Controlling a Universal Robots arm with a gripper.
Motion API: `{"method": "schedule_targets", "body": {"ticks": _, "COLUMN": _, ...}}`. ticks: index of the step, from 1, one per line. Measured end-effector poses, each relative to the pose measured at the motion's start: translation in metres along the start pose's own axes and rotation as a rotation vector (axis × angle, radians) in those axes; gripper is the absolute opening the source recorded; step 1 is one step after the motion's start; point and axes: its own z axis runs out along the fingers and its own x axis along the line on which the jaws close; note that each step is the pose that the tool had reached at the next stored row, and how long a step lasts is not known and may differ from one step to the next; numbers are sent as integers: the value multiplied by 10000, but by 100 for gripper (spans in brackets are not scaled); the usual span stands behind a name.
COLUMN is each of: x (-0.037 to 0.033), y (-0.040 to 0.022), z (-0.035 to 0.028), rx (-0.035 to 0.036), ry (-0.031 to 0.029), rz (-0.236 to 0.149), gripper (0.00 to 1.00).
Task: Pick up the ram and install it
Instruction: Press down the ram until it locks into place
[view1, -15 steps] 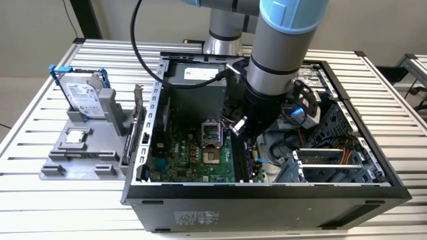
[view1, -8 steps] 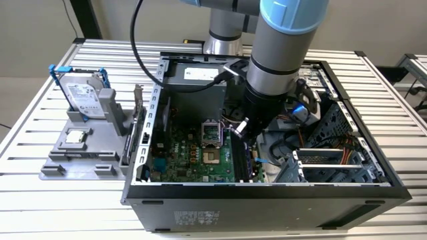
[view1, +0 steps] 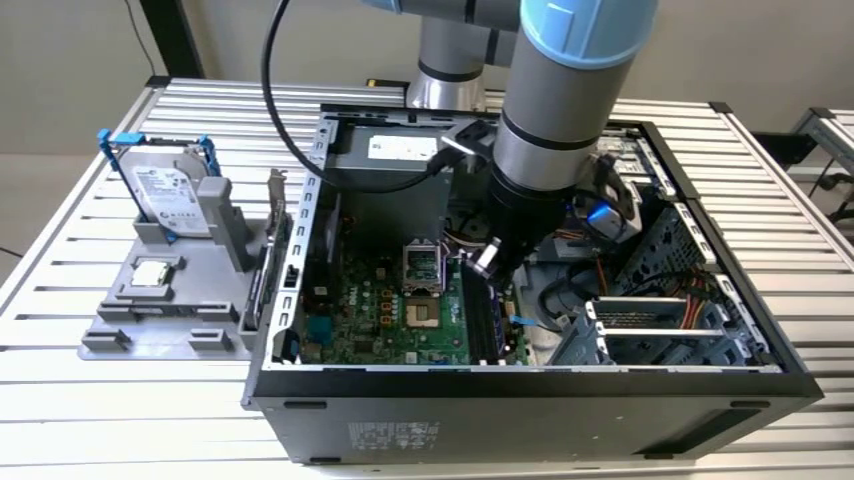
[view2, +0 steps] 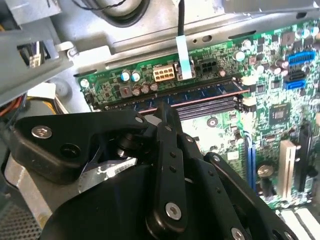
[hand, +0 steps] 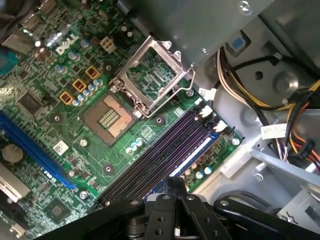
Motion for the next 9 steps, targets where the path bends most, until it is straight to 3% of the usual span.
{"method": "schedule_targets", "body": {"ticks": 9, "x": -3, "y": -3, "z": -2, "rx": -47, "ry": -11, "rz": -1318, "gripper": 0}}
